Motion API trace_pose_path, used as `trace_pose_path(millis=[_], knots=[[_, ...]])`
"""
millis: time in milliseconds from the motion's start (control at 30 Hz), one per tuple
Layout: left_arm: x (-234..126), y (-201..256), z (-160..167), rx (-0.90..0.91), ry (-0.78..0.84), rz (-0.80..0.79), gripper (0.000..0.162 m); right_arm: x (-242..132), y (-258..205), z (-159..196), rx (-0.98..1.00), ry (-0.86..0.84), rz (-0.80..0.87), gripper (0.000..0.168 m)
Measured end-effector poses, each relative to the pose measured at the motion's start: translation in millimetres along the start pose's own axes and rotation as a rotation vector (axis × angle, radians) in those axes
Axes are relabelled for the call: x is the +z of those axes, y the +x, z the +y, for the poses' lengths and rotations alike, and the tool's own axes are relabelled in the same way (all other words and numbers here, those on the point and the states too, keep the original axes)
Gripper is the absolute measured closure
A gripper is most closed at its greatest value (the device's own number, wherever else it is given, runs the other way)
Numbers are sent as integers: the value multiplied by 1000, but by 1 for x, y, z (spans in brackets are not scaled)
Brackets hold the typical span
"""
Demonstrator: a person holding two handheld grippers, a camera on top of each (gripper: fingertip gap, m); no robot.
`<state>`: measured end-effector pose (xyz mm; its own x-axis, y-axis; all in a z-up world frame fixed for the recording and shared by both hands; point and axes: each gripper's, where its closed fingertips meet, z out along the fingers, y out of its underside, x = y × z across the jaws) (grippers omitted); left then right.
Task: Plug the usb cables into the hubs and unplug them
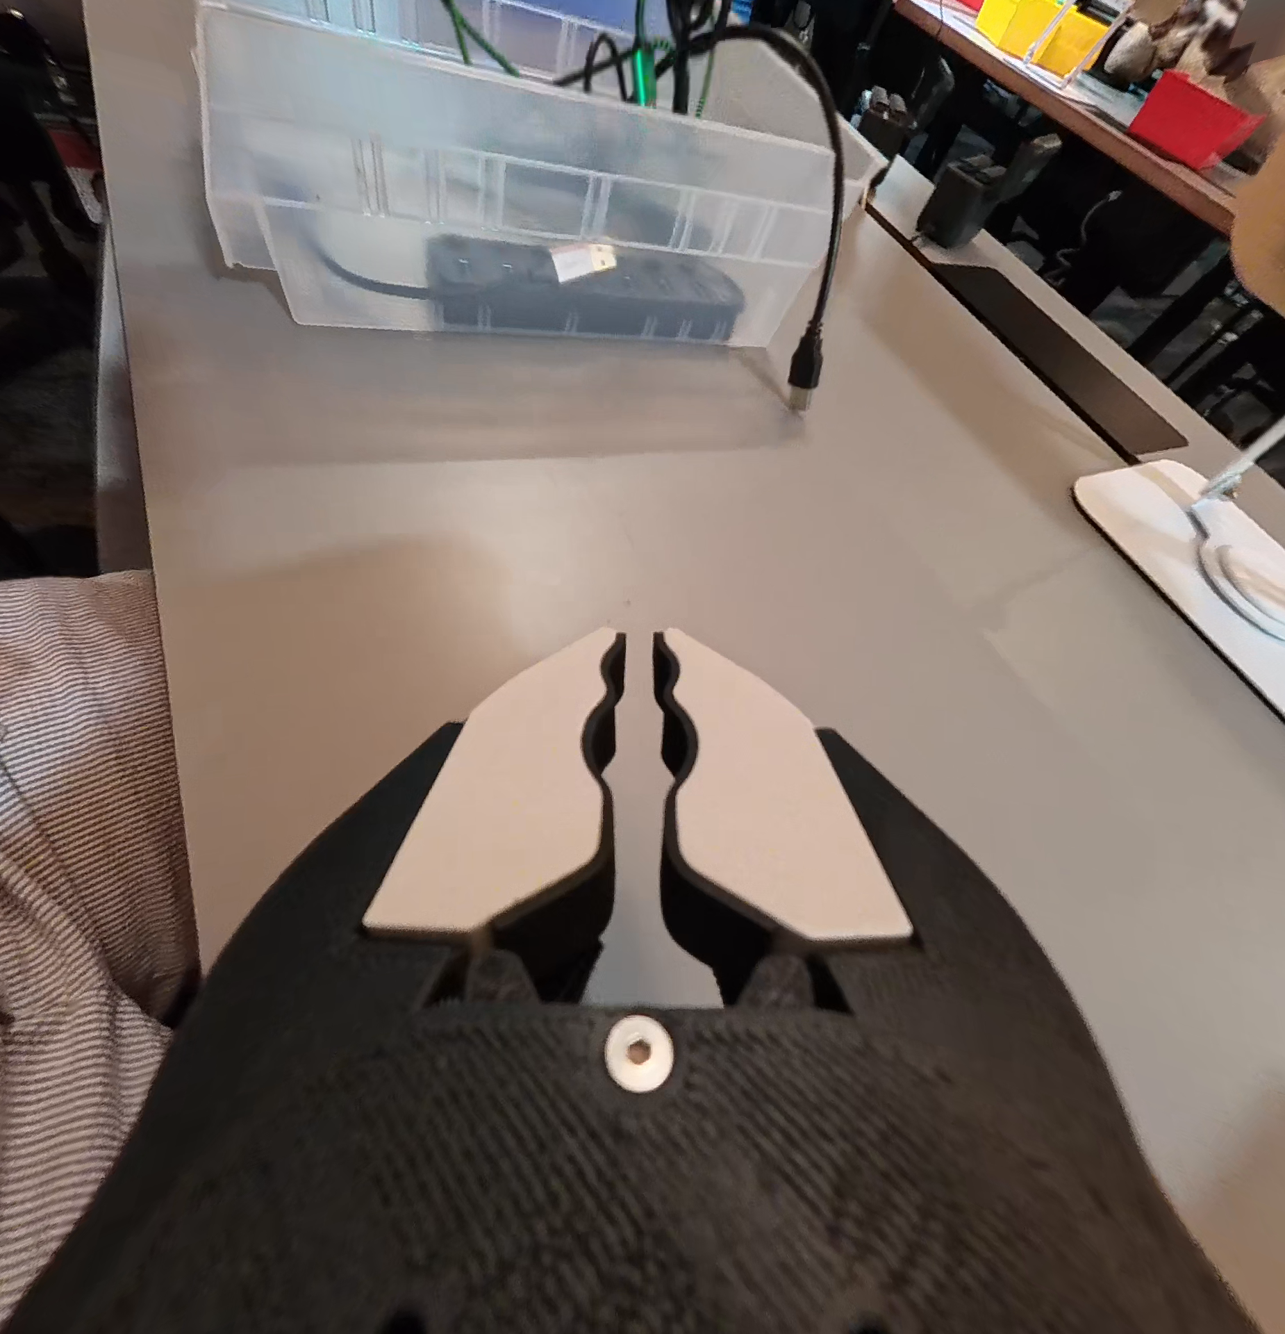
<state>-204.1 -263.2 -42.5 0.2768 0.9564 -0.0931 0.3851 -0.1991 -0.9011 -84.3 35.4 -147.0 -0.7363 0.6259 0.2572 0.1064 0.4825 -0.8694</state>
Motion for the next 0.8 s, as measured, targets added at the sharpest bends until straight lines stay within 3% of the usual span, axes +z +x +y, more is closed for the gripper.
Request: trace_pose_path(millis=[267,500,800], knots=[[-58,-4,-55,44,281,-107,102,10,-13,-8,-28,13,-45,161],[-86,-6,-81,1,430,-133,102,9,-13,-9,-29,17,-42,161],[-127,2,-116,-164,694,-18,103,6,-11,-8,-29,17,-32,161]])
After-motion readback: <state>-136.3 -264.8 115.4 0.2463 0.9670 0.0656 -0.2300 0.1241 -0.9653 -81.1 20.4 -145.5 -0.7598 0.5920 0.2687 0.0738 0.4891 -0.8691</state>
